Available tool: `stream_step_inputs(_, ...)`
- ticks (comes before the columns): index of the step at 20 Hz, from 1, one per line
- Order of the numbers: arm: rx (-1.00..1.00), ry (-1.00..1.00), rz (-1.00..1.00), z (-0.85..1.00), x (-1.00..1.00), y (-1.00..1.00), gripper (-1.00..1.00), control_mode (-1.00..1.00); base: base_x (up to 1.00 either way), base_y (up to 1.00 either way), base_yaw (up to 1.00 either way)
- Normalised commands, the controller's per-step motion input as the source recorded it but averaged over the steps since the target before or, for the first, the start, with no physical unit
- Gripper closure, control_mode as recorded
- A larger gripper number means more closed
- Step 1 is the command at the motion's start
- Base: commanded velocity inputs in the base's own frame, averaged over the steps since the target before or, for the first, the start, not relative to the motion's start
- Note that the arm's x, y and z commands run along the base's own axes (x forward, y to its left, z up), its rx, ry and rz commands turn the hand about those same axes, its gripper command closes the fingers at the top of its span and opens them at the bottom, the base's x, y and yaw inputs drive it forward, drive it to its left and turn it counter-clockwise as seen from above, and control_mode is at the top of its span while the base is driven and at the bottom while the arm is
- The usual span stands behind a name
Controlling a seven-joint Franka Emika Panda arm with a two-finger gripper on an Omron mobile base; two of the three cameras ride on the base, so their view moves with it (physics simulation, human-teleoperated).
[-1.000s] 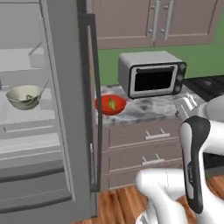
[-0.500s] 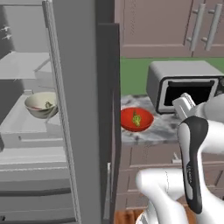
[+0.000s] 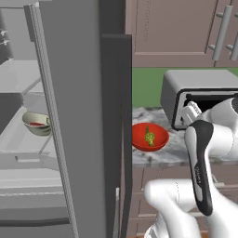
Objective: Place the bowl with the broccoli and lemon wedge on the top shelf of the fridge. Place the bowl with the fish and steak on the second highest shelf of the fridge.
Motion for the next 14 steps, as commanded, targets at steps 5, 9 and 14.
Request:
stream_step_inputs(5, 0.0, 0.26, 0.12, -0.73, 0.96, -0.3, -1.0, -1.0, 0.0, 0.0, 0.0)
stream_step_inputs(9, 0.0, 0.1, 0.11, -0.4, 0.82, -0.07, -1.0, -1.0, 0.0, 0.0, 0.0)
stream_step_inputs(14, 0.0, 0.0, 0.11, -0.63, 0.43, -0.09, -1.0, -1.0, 0.0, 0.0, 0.0)
